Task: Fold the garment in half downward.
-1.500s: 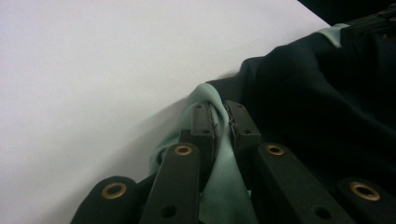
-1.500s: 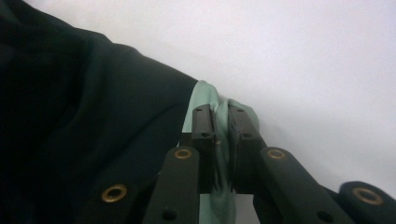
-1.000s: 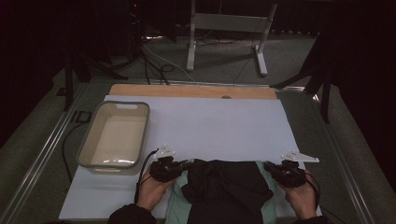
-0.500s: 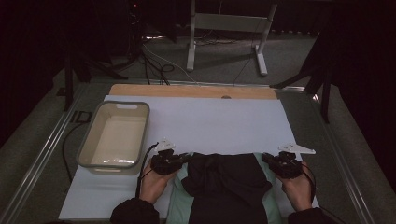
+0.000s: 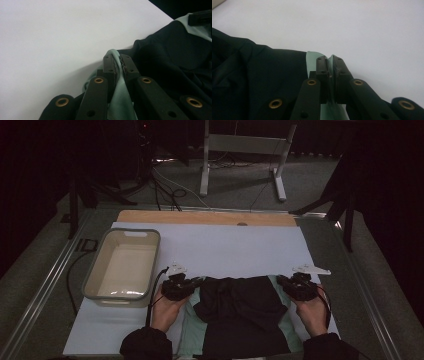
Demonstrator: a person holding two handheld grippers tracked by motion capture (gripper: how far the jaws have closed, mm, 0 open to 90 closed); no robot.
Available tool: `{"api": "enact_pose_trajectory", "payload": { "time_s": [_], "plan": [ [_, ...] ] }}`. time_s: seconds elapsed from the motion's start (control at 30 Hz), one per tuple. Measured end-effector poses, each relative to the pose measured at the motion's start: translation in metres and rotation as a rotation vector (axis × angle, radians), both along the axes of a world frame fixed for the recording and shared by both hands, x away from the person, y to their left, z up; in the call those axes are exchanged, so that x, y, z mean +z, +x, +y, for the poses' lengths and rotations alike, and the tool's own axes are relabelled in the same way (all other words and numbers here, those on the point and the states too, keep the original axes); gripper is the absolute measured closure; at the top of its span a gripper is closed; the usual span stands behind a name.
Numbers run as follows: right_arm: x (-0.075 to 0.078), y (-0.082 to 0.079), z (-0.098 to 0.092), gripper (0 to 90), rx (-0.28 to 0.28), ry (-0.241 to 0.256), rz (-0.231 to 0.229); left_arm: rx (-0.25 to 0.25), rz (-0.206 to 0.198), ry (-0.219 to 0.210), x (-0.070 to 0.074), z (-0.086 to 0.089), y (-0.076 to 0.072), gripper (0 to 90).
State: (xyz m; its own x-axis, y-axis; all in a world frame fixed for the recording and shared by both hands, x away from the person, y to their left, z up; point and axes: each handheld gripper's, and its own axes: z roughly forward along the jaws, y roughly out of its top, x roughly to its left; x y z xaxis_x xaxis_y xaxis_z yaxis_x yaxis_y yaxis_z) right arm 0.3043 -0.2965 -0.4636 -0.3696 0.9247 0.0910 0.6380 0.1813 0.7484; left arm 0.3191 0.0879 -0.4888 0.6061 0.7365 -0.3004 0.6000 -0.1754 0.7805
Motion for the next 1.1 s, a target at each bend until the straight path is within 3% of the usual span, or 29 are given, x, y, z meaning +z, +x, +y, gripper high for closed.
{"api": "enact_pose_trajectory", "payload": {
  "time_s": [0.3, 0.5, 0.6, 0.7, 0.77, 0.87, 0.97, 1.1],
  "plan": [
    [0.005, 0.022, 0.008, 85.2, -0.023, -0.002, -0.021, 0.063, -0.014, 0.044, 0.007, -0.004, 0.023, 84.9],
    [0.006, 0.035, 0.011, 82.2, -0.057, 0.033, -0.026, 0.122, -0.004, 0.056, 0.007, -0.011, 0.037, 82.5],
    [0.002, 0.038, 0.011, 54.7, -0.064, 0.061, -0.007, 0.12, 0.024, 0.03, 0.004, -0.011, 0.04, 63.5],
    [0.003, 0.034, 0.011, 36.9, -0.052, 0.073, -0.016, 0.123, 0.018, 0.0, 0.007, -0.01, 0.039, 51.9],
    [0.006, 0.031, 0.013, 31.2, -0.031, 0.074, -0.022, 0.116, 0.014, -0.02, 0.01, -0.009, 0.037, 47.0],
    [0.01, 0.026, 0.016, 24.8, -0.004, 0.077, -0.036, 0.119, 0.003, -0.028, 0.012, -0.009, 0.035, 31.7],
    [0.012, 0.021, 0.021, 21.6, 0.027, 0.072, -0.047, 0.124, -0.024, -0.016, 0.017, -0.01, 0.031, 20.0],
    [0.014, 0.015, 0.029, 21.1, 0.066, 0.068, -0.053, 0.113, -0.045, -0.016, 0.023, -0.011, 0.026, 16.1]
  ]
}}
